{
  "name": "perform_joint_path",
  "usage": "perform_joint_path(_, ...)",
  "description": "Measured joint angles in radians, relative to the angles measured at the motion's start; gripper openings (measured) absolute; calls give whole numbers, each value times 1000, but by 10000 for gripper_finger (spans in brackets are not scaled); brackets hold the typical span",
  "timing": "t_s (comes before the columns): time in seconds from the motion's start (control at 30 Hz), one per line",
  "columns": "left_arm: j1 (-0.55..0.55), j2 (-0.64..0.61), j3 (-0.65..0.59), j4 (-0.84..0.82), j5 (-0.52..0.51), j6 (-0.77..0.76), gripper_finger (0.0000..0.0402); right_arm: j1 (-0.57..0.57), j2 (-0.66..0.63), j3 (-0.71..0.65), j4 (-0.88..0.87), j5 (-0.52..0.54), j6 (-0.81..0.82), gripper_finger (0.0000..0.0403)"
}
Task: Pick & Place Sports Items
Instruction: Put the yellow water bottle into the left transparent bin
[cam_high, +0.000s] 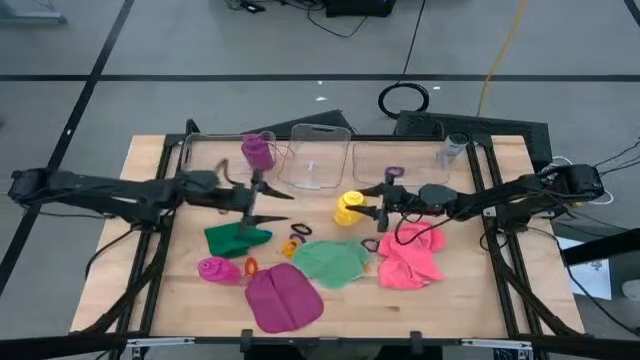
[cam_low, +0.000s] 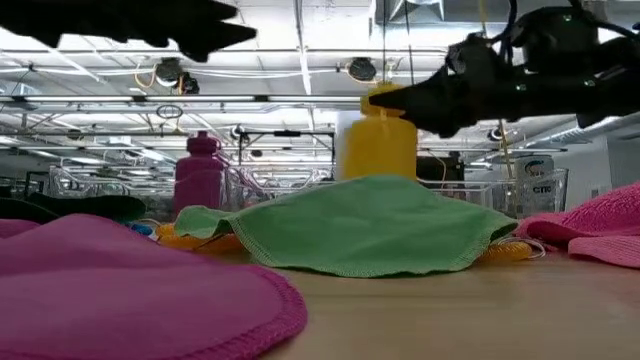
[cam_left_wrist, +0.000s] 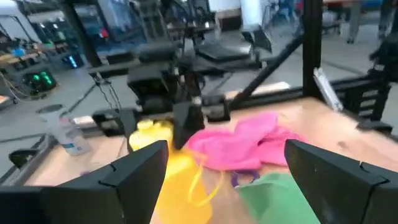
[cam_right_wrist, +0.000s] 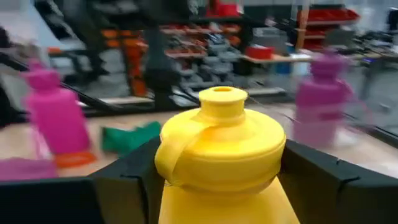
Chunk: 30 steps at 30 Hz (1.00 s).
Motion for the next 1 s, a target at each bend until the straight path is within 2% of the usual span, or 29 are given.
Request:
perform_joint_path(0.13,0,121,88,9,-4,32,269,10,0,60,-53,-63,6,183)
perform_joint_path(0.37,14,322,303,-124,-5,91,269,63,-1,199,-356,-74,-65,183)
perform_joint_path(0.5,33,420,421,-244,6,97,269,86,-1,214,-365,-75,-84,183)
perform_joint_path(0.63,51,487,505,-278,94,97,269,88,-1,215,-365,-73,-84,183)
perform_joint_path(1.0,73,577,562,-323,134,90,268,88,0,215,-373,-71,-100,183)
